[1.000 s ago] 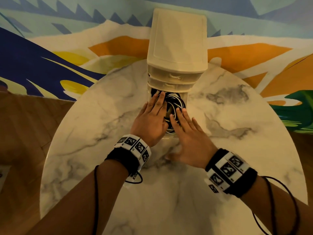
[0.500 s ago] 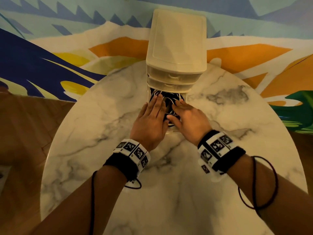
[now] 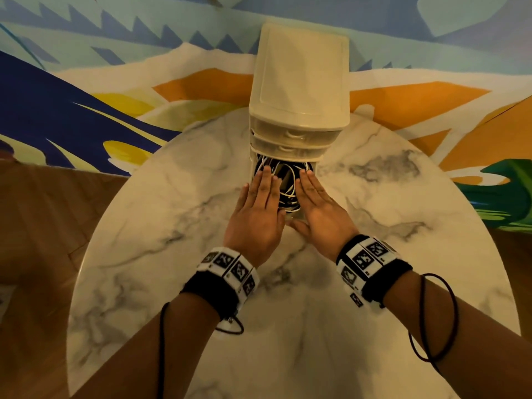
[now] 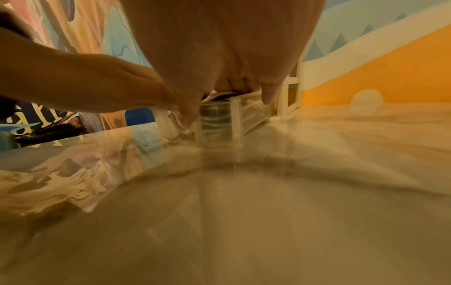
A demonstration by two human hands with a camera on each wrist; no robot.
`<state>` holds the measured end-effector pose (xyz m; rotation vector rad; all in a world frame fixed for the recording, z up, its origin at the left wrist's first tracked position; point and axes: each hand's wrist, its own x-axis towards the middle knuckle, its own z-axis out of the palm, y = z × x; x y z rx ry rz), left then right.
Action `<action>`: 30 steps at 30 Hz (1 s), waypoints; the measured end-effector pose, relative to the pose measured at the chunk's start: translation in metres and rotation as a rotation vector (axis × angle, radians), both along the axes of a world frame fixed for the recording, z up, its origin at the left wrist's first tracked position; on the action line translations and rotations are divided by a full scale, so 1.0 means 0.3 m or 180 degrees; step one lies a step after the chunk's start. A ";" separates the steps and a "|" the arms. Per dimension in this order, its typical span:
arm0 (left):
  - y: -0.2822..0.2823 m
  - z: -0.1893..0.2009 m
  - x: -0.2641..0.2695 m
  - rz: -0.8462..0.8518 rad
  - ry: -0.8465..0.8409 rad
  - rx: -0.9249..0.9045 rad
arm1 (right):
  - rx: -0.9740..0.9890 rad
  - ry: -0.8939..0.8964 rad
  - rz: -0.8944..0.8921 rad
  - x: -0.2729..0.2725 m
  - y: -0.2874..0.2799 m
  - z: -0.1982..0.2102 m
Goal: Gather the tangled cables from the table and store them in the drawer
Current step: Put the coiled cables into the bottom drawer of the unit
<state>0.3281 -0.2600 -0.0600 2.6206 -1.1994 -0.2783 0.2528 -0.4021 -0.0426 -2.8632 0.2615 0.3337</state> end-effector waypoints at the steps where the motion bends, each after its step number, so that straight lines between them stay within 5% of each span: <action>1: 0.007 -0.003 -0.011 0.0021 -0.0042 0.0002 | -0.0031 -0.0048 0.0005 0.003 -0.001 -0.005; 14: 0.026 0.028 0.118 -0.0574 -0.0035 0.0221 | 0.0216 -0.0232 -0.0204 0.051 -0.028 -0.024; 20: 0.032 0.006 0.086 -0.0668 -0.0513 -0.0242 | 0.0191 -0.0488 -0.0397 0.041 -0.001 -0.043; 30: 0.021 -0.021 0.074 -0.0554 -0.0688 -0.0057 | 0.0014 -0.1447 -0.0251 -0.049 0.021 -0.086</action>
